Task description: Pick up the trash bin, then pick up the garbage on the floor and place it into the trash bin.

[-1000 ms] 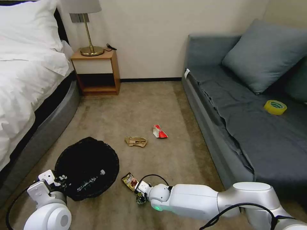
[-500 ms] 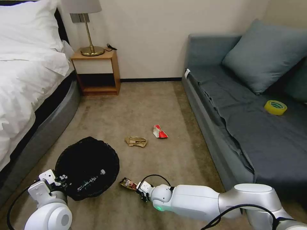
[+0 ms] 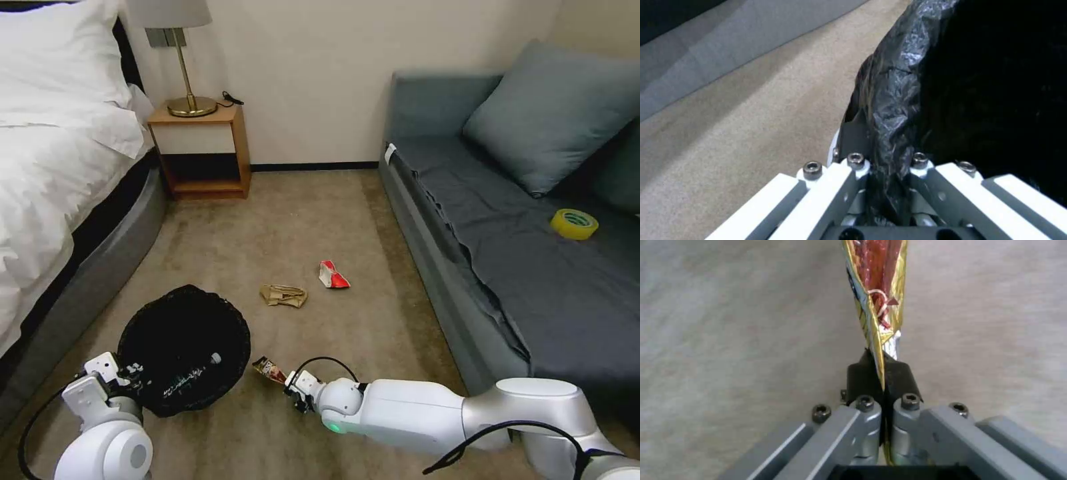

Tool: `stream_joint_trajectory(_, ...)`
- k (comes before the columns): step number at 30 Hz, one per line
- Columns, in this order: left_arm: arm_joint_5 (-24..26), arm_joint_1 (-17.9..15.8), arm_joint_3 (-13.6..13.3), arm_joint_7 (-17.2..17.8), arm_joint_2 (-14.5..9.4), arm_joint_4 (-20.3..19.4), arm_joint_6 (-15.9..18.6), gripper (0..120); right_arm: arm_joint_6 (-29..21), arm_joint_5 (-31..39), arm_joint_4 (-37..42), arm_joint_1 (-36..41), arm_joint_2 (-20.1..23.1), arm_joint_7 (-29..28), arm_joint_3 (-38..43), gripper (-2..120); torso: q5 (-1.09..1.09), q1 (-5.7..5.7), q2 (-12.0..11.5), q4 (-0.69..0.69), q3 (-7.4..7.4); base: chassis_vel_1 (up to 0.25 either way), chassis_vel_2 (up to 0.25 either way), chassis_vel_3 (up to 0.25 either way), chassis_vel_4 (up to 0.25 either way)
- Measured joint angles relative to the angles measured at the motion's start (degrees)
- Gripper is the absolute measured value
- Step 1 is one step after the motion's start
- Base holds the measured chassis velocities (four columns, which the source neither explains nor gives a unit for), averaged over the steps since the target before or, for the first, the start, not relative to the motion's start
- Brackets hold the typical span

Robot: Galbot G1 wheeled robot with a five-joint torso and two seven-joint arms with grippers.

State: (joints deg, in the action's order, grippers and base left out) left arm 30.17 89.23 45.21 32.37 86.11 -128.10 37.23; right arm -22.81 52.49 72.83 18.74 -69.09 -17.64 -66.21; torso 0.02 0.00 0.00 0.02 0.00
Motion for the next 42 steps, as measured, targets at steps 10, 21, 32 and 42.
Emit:
stream_joint_trajectory(10,0.0,-0.2,-0.4,0.0,-0.5,0.3,0.0,3,-1.6,5.6,18.5,-5.7,13.5,-3.9,12.1,0,-0.02,0.0,0.0,-0.03,0.0,0.0,0.0,0.0,0.0)
stream_joint_trajectory(21,-0.6,-0.6,-2.3,0.1,0.1,0.6,0.0,3,-4.8,18.4,36.7,-7.4,8.5,-13.1,18.2,0,-0.03,0.0,0.0,-0.01,-0.01,0.0,0.0,0.0,0.0)
stream_joint_trajectory(32,-1.1,-0.6,-3.2,0.2,1.0,-0.2,0.0,3,-4.2,20.2,33.6,-8.3,-3.5,-17.1,8.8,0,-0.04,0.0,0.0,0.0,0.0,0.0,0.0,0.0,0.0)
stream_joint_trajectory(42,-1.2,-0.5,-3.4,0.2,1.1,-0.5,0.0,3,-3.9,18.1,31.3,-8.5,-4.2,-17.1,7.1,25,-0.03,0.0,0.0,-0.01,0.0,0.0,0.0,0.0,0.0)
